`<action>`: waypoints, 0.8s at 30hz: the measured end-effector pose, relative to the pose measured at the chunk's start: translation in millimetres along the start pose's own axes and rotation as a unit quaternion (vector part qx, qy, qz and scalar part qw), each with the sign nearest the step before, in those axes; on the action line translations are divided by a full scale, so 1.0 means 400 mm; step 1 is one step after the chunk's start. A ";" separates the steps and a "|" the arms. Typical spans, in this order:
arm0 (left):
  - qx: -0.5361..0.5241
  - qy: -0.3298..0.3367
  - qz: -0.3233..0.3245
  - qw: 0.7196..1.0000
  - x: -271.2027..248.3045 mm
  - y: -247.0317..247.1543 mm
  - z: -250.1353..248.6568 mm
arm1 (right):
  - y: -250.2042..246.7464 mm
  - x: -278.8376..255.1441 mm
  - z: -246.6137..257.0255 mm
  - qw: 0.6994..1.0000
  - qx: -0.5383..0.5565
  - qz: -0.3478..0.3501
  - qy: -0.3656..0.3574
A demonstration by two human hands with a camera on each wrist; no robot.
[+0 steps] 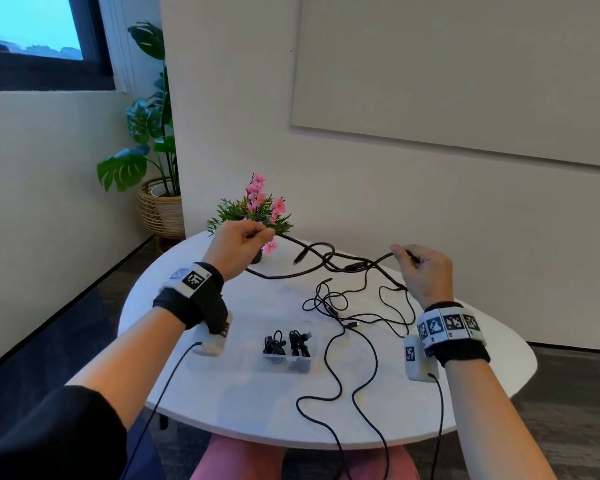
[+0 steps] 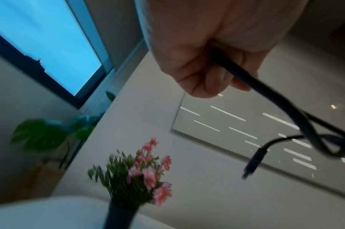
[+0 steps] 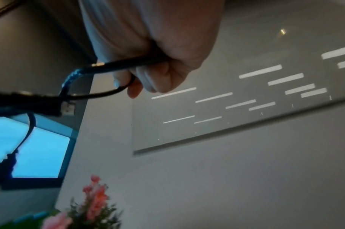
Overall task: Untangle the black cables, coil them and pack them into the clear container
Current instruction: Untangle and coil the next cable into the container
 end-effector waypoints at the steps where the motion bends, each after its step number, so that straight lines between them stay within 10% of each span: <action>1: 0.060 0.034 0.018 0.997 0.001 -0.004 -0.010 | -0.009 0.002 0.008 0.999 -0.024 -0.017 -0.027; 8: 0.142 0.088 0.066 0.984 -0.031 0.046 -0.071 | 0.007 -0.004 0.011 0.987 0.114 -0.052 0.097; 12: -0.063 -0.021 0.204 0.977 -0.069 0.154 -0.107 | 0.046 -0.016 0.041 0.960 0.247 -0.015 0.127; 15: 0.032 -0.050 0.264 0.963 -0.078 0.215 -0.124 | 0.051 -0.019 0.096 0.957 0.275 0.008 0.091; 24: -0.183 -0.038 0.069 0.980 0.002 0.142 -0.180 | 0.092 -0.055 0.090 0.969 -0.038 0.235 0.069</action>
Point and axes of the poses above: each hand's wrist, its own x-axis towards the middle knuckle, its own y-axis out of the palm, z = x × y, the point moved 7 cm from there along x, towards the middle knuckle, and after that the axes turned 2 degrees about y, right-handed, at the moved point
